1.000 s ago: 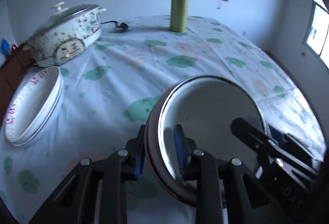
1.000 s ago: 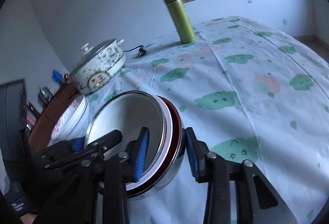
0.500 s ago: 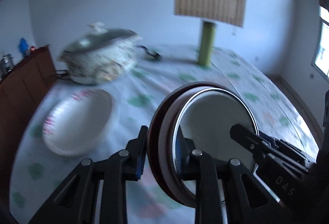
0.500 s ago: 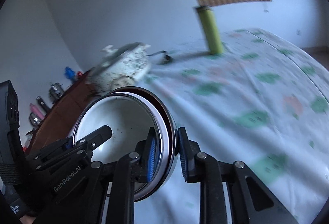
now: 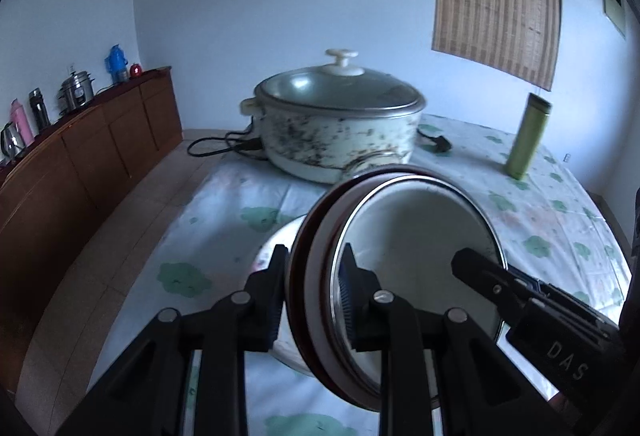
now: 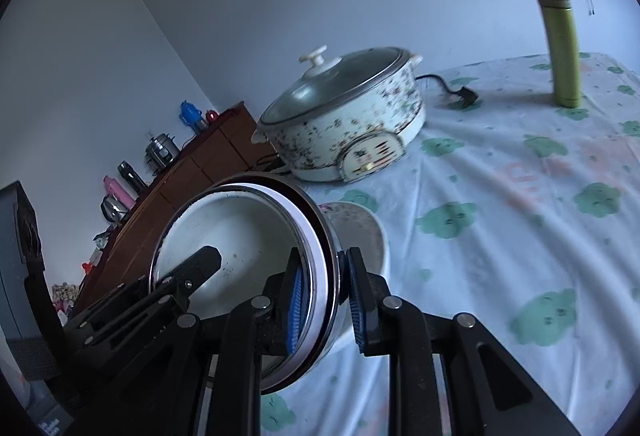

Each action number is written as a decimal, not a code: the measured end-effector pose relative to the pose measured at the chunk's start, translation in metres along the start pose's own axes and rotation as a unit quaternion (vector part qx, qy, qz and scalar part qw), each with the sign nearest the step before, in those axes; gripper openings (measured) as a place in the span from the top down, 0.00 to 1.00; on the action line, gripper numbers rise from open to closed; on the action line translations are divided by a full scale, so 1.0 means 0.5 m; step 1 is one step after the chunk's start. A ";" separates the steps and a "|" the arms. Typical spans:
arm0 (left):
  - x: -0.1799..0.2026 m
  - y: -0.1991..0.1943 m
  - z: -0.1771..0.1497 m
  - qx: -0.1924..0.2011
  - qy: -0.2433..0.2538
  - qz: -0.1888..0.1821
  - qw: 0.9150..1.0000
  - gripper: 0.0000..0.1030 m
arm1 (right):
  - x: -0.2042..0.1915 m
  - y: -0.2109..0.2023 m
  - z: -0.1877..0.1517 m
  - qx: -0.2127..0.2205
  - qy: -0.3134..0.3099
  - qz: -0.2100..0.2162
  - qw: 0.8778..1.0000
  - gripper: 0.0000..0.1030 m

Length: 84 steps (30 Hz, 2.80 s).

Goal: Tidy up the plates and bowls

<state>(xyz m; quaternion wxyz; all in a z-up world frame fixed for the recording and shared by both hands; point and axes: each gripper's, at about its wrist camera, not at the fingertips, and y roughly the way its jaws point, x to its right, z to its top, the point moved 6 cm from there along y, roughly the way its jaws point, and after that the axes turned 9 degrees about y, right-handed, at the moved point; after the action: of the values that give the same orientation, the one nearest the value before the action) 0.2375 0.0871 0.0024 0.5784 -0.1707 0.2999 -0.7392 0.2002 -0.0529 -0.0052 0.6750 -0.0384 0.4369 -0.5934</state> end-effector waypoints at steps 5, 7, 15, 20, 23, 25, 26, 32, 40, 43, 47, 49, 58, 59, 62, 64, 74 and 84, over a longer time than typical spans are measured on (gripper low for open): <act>-0.018 0.034 -0.012 -0.012 -0.010 0.002 1.000 0.78 | -0.012 0.048 -0.007 -0.013 -0.004 -0.009 1.000 0.78; -0.023 0.048 -0.018 -0.019 -0.014 0.002 1.000 0.77 | -0.013 0.063 -0.010 -0.018 -0.004 -0.014 1.000 0.78; -0.031 0.077 -0.035 -0.037 -0.023 -0.001 0.999 0.77 | -0.008 0.103 -0.028 -0.022 -0.007 -0.032 0.999 0.78; -0.033 0.082 -0.034 -0.036 -0.027 -0.003 0.999 0.77 | -0.011 0.108 -0.026 -0.014 -0.014 -0.036 0.999 0.78; -0.035 0.086 -0.033 -0.037 -0.028 -0.002 0.999 0.77 | -0.010 0.108 -0.024 -0.012 -0.017 -0.037 0.999 0.77; -0.036 0.091 -0.034 -0.041 -0.029 -0.002 0.999 0.77 | -0.010 0.110 -0.023 -0.010 -0.014 -0.033 0.999 0.75; -0.037 0.093 -0.035 -0.043 -0.031 -0.003 0.999 0.77 | -0.009 0.110 -0.023 -0.007 -0.012 -0.031 0.999 0.74; -0.046 0.096 -0.034 -0.036 -0.039 0.003 0.999 0.64 | -0.023 0.102 -0.022 0.025 -0.028 -0.014 0.999 0.54; -0.052 0.043 -0.015 0.032 -0.026 0.043 0.998 0.27 | -0.002 0.029 -0.006 0.126 0.002 -0.015 0.992 0.32; -0.047 0.025 -0.017 0.050 -0.016 0.055 0.997 0.18 | -0.004 0.007 -0.013 0.137 -0.009 -0.024 0.990 0.32; -0.045 0.002 -0.033 0.063 -0.020 0.068 0.995 0.03 | 0.004 -0.036 -0.033 0.160 -0.017 -0.034 0.986 0.28; -0.048 -0.013 -0.049 0.060 -0.031 0.067 0.995 0.01 | 0.008 -0.058 -0.041 0.175 -0.025 -0.042 0.983 0.25; -0.079 -0.066 -0.130 0.040 -0.081 0.075 0.993 0.00 | 0.028 -0.140 -0.097 0.202 -0.039 -0.065 0.976 0.22; -0.076 -0.072 -0.138 0.038 -0.079 0.077 0.993 0.00 | 0.029 -0.146 -0.103 0.202 -0.039 -0.066 0.976 0.22; -0.065 -0.090 -0.150 0.039 -0.070 0.084 0.993 0.00 | 0.027 -0.166 -0.120 0.205 -0.043 -0.065 0.976 0.22; -0.056 -0.104 -0.157 0.041 -0.065 0.088 0.993 0.00 | 0.023 -0.179 -0.131 0.206 -0.049 -0.066 0.975 0.21; -0.033 -0.162 -0.178 0.057 -0.058 0.095 0.992 0.00 | 0.017 -0.246 -0.165 0.231 -0.068 -0.059 0.969 0.21; -0.017 -0.214 -0.187 0.080 -0.055 0.102 0.990 0.00 | -0.003 -0.319 -0.189 0.290 -0.099 -0.056 0.950 0.20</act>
<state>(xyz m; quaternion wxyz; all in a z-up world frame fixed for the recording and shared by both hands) 0.1031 0.1342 0.0005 0.6785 -0.1324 0.2231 -0.6872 0.0178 -0.0545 0.0284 0.6623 0.0764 0.1740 -0.7247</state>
